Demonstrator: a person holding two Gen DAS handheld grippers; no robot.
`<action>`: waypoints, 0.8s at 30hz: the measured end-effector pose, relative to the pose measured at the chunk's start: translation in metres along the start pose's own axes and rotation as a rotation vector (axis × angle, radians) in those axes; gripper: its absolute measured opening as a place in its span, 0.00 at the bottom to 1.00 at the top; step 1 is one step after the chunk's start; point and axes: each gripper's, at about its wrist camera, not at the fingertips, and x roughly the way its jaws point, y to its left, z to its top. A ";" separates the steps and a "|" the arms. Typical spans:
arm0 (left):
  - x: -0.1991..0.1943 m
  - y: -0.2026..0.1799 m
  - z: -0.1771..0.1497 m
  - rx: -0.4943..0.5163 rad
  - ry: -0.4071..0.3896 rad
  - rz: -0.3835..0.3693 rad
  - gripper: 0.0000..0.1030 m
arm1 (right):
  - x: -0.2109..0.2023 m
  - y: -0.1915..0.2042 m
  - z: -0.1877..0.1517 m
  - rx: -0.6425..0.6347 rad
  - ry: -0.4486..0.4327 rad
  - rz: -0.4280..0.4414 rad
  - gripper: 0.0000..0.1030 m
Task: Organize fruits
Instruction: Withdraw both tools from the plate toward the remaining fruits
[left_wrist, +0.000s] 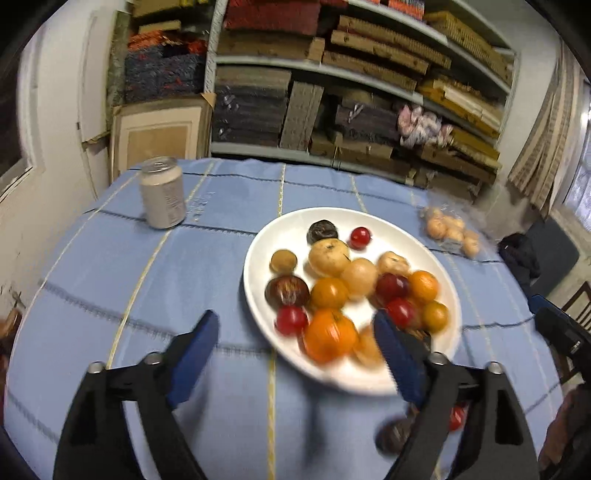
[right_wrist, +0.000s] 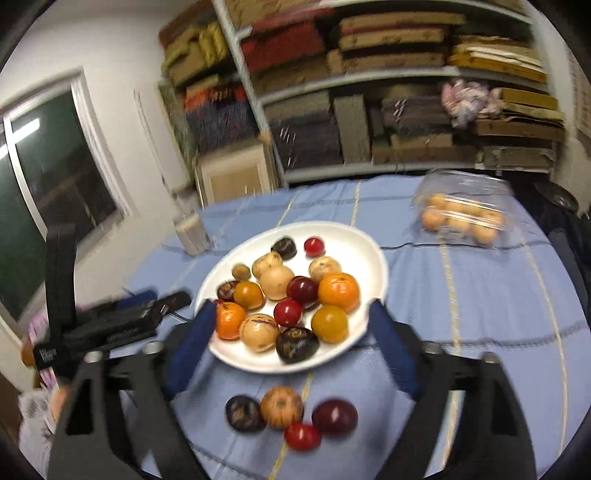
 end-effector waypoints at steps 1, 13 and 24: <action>-0.014 -0.003 -0.012 0.000 -0.012 -0.010 0.89 | -0.016 -0.006 -0.010 0.028 -0.026 0.004 0.85; -0.064 -0.059 -0.109 0.081 -0.061 0.061 0.96 | -0.060 -0.064 -0.087 0.234 -0.060 -0.042 0.92; -0.064 -0.070 -0.114 0.144 -0.093 0.114 0.96 | -0.057 -0.051 -0.084 0.187 -0.035 -0.026 0.92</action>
